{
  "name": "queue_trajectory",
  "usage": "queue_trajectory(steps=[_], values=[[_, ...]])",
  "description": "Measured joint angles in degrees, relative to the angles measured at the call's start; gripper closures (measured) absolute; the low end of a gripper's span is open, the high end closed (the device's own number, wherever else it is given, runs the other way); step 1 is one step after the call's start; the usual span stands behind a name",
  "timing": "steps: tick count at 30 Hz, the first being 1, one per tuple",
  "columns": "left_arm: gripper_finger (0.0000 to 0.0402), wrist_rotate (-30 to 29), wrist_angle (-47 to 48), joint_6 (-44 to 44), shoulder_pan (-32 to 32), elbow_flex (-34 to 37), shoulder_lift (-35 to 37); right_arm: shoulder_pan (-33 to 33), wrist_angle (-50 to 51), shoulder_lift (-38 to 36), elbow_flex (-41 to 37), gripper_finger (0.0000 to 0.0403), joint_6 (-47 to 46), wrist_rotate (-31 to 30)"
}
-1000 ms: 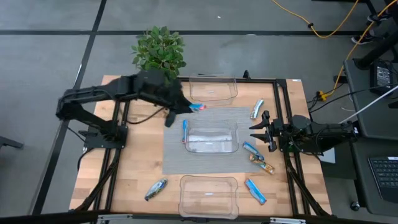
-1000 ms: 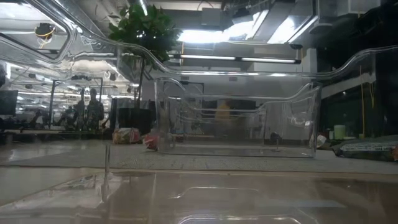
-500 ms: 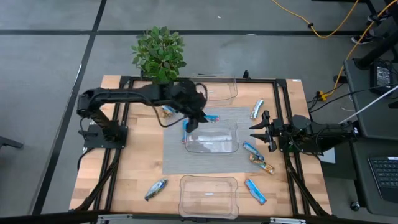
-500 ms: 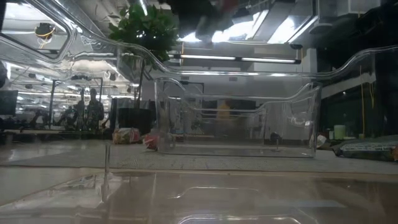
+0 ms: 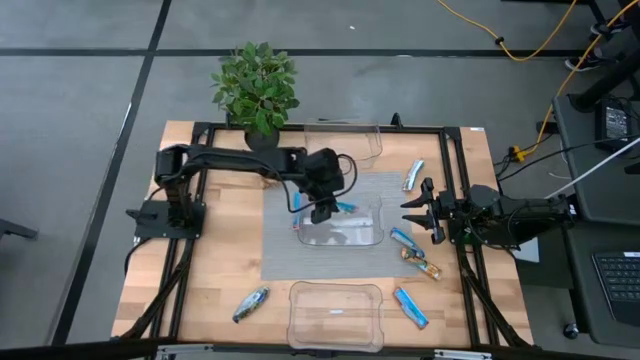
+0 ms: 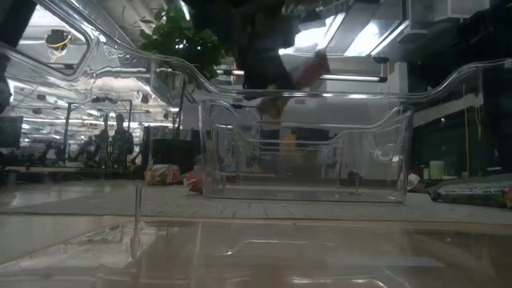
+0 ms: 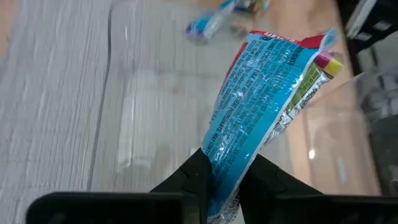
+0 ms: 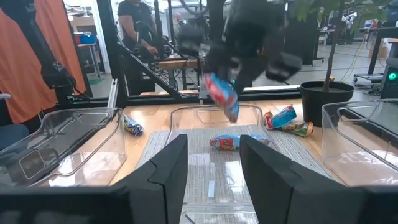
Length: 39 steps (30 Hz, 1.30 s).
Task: Pick and place Granola Bars by type
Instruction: Put the red granola bar into the middle transparent bin
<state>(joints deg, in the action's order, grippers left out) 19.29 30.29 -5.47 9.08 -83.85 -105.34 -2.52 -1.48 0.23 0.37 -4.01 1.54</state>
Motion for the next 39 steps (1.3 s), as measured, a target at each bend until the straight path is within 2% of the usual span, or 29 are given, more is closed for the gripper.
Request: queue_trajectory(steps=[12,19,28,39], values=[[0.0347,-1.9,0.4,4.7,0.0,0.0,-5.9,0.0,0.0,0.0,0.0,0.0254,0.0,0.0],[0.0347,-6.0,0.9,9.8,-1.0,0.0,-9.3,0.0,0.0,0.0,0.0,0.0254,0.0,0.0],[0.0346,-7.6,1.4,13.6,-2.4,0.0,-10.2,0.0,0.0,0.0,0.0,0.0254,0.1,0.0],[0.0290,-7.8,3.3,14.7,-2.4,0.0,-10.2,0.0,0.0,0.0,0.0,0.0254,0.2,0.0]])
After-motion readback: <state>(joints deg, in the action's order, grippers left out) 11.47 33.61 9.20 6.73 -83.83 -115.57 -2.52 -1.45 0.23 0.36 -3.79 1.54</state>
